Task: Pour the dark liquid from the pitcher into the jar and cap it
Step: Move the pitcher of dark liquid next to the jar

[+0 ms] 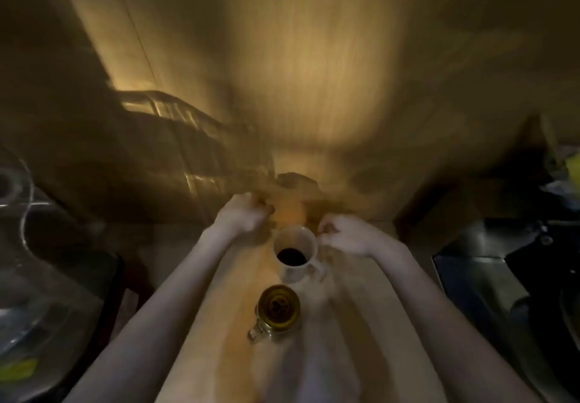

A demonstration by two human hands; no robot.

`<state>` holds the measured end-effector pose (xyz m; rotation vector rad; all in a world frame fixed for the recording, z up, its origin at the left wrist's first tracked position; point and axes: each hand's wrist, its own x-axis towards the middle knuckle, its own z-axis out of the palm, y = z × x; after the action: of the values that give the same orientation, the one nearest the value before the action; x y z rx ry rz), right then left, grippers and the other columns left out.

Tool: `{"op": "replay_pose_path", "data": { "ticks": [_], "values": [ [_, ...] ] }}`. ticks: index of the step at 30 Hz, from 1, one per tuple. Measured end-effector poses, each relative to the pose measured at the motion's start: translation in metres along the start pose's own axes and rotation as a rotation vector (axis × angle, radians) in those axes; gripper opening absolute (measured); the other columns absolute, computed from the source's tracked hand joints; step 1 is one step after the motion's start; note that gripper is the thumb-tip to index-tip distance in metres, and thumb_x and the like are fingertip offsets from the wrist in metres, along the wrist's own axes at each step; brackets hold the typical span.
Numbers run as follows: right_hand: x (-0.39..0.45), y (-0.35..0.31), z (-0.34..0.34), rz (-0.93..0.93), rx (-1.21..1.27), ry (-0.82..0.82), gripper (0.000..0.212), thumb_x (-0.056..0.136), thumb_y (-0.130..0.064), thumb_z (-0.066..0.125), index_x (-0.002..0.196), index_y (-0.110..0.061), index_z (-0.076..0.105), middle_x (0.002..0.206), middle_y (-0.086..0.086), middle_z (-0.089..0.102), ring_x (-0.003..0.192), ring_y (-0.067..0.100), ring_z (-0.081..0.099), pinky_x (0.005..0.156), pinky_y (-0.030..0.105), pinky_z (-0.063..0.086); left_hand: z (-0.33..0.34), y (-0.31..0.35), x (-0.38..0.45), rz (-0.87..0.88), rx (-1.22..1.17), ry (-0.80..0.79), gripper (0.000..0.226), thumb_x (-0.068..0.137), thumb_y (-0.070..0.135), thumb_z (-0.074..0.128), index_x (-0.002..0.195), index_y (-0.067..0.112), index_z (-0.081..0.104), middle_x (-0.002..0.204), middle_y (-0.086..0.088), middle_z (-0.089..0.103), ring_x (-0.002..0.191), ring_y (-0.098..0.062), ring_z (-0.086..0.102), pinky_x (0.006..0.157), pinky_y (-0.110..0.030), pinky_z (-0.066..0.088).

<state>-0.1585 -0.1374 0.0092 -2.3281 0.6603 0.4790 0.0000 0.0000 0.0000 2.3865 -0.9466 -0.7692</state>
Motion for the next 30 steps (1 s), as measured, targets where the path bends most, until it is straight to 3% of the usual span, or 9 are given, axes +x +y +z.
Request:
{"op": "replay_pose_path", "data": {
  "ticks": [3, 6, 9, 11, 16, 21, 24, 28, 30],
  "values": [
    [0.004, 0.015, 0.026, 0.085, 0.118, 0.0, 0.042, 0.092, -0.034, 0.056, 0.125, -0.01, 0.048, 0.122, 0.009, 0.058, 0.109, 0.024, 0.055, 0.084, 0.032, 0.046, 0.023, -0.017, -0.001, -0.033, -0.032, -0.026, 0.035, 0.086, 0.033, 0.041, 0.096, 0.007, 0.064, 0.113, -0.018, 0.065, 0.105, -0.033, 0.058, 0.083, -0.035, 0.044],
    [0.011, 0.03, 0.058, 0.075, 0.198, 0.044, 0.046, 0.092, -0.034, 0.055, 0.13, -0.01, 0.046, 0.128, 0.009, 0.057, 0.116, 0.024, 0.053, 0.096, 0.037, 0.046, 0.051, -0.033, 0.001, -0.113, -0.038, -0.059, 0.033, 0.087, 0.01, 0.044, 0.116, 0.002, 0.057, 0.124, -0.02, 0.06, 0.115, -0.034, 0.055, 0.089, -0.036, 0.044],
    [0.019, 0.036, 0.082, 0.073, 0.394, 0.055, 0.053, 0.092, -0.024, 0.057, 0.141, -0.019, 0.035, 0.143, 0.004, 0.043, 0.128, 0.024, 0.043, 0.101, 0.037, 0.042, 0.07, -0.04, 0.001, -0.131, -0.035, -0.096, 0.056, 0.08, -0.005, 0.043, 0.135, 0.006, 0.04, 0.137, -0.019, 0.05, 0.127, -0.032, 0.046, 0.101, -0.036, 0.039],
    [0.025, 0.039, 0.094, 0.108, 0.485, 0.076, 0.056, 0.092, -0.02, 0.056, 0.142, -0.02, 0.031, 0.143, 0.003, 0.043, 0.127, 0.024, 0.044, 0.094, 0.033, 0.043, 0.08, -0.041, -0.001, -0.132, -0.153, -0.112, 0.062, 0.079, -0.008, 0.045, 0.138, 0.007, 0.035, 0.142, -0.017, 0.045, 0.132, -0.028, 0.041, 0.103, -0.034, 0.037],
    [0.03, 0.042, 0.113, 0.181, 0.52, 0.224, 0.033, 0.095, -0.012, 0.051, 0.128, -0.008, 0.046, 0.124, 0.009, 0.056, 0.112, 0.024, 0.053, 0.076, 0.023, 0.037, 0.092, -0.041, -0.007, -0.176, -0.464, -0.149, 0.067, 0.074, -0.014, 0.047, 0.136, 0.01, 0.039, 0.141, -0.013, 0.045, 0.135, -0.025, 0.037, 0.104, -0.035, 0.035],
    [0.029, 0.048, 0.119, 0.166, 0.583, 0.343, 0.009, 0.094, -0.009, 0.049, 0.096, -0.005, 0.056, 0.091, 0.007, 0.058, 0.086, 0.018, 0.054, 0.065, 0.026, 0.038, 0.09, -0.032, -0.013, -0.199, -0.592, -0.15, 0.063, 0.075, -0.014, 0.046, 0.133, 0.011, 0.044, 0.129, -0.01, 0.051, 0.127, -0.025, 0.043, 0.093, -0.031, 0.037],
    [0.027, 0.048, 0.114, 0.162, 0.683, 0.423, 0.011, 0.091, -0.005, 0.049, 0.083, -0.009, 0.055, 0.082, 0.003, 0.057, 0.076, 0.014, 0.051, 0.061, 0.019, 0.038, 0.087, -0.023, -0.018, -0.194, -0.615, -0.16, 0.06, 0.078, -0.012, 0.044, 0.132, 0.014, 0.045, 0.12, -0.003, 0.049, 0.123, -0.026, 0.045, 0.088, -0.031, 0.038],
    [0.02, 0.051, 0.105, 0.229, 0.829, 0.465, 0.015, 0.09, -0.007, 0.046, 0.079, -0.01, 0.055, 0.074, -0.001, 0.054, 0.072, 0.015, 0.05, 0.062, 0.027, 0.038, 0.084, -0.003, -0.03, -0.148, -0.68, -0.174, 0.052, 0.084, -0.005, 0.045, 0.128, 0.022, 0.045, 0.112, 0.006, 0.05, 0.102, -0.012, 0.048, 0.074, -0.021, 0.041],
    [0.012, 0.053, 0.102, 0.239, 0.913, 0.498, 0.018, 0.089, -0.006, 0.045, 0.073, -0.011, 0.053, 0.073, 0.0, 0.052, 0.074, 0.018, 0.049, 0.064, 0.031, 0.036, 0.083, 0.008, -0.037, -0.12, -0.69, -0.151, 0.05, 0.084, -0.003, 0.046, 0.13, 0.018, 0.045, 0.113, 0.006, 0.047, 0.104, -0.011, 0.044, 0.08, -0.024, 0.039]
  ]
}}
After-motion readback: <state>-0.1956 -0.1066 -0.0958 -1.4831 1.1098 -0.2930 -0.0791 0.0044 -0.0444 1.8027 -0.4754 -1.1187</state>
